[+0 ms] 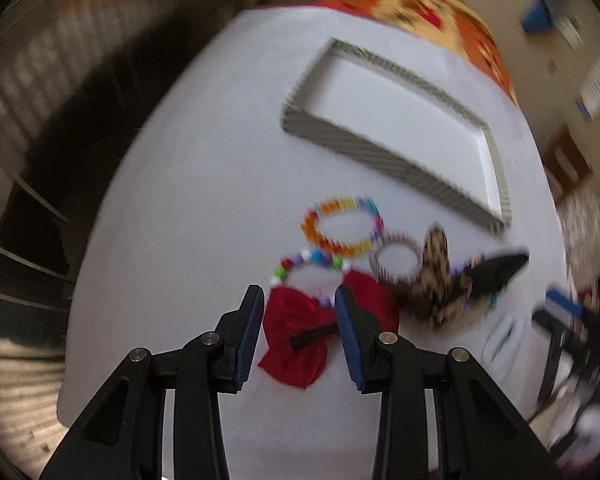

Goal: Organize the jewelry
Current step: 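Grasp the red satin bow with the left tool while the right tool grasps the black velvet clip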

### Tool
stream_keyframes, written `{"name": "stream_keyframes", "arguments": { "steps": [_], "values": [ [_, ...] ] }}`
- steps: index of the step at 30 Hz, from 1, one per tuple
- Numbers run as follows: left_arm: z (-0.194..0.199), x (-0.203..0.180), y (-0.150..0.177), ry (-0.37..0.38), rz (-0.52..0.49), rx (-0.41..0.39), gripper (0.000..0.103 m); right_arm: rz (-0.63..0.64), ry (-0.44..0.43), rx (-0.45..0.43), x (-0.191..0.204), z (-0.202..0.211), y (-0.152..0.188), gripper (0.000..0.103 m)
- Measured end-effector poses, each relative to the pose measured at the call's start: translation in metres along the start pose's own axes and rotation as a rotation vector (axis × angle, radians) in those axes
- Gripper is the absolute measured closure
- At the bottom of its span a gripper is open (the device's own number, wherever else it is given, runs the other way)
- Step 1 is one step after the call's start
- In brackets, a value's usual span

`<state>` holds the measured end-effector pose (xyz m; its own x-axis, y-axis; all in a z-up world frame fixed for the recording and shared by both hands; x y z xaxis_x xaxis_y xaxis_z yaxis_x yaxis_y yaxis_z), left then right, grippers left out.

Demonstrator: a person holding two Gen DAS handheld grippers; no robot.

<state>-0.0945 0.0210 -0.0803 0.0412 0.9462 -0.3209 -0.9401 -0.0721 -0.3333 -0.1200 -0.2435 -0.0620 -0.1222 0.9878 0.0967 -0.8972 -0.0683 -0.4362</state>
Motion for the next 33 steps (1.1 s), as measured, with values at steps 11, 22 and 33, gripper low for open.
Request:
{"name": "stream_keyframes", "arguments": {
  "steps": [11,22,33],
  "values": [
    [-0.033,-0.015,0.023,-0.025,-0.200,0.080,0.075,-0.196,-0.044,0.088,-0.035,-0.032,-0.001,0.008],
    [-0.057,-0.011,0.024,-0.017,-0.221,0.125,0.078,-0.330,-0.111,0.169,-0.029,-0.068,-0.020,0.008],
    [-0.024,-0.011,0.016,0.022,-0.174,0.061,0.100,-0.237,-0.205,0.094,-0.017,-0.048,-0.019,0.088]
  ]
}}
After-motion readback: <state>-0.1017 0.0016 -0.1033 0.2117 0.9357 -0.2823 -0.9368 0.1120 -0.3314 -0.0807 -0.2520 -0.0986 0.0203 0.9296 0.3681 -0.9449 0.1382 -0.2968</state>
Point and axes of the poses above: each gripper's, at about its wrist camera, not at the fingertips, and z roughly against the way its jaws point, x to its left, y to its underside, the point moved 10 cm from there along -z, roughly the way its jaws point, and after that the axes turned 8 degrees about y, right-handed, at the moved point
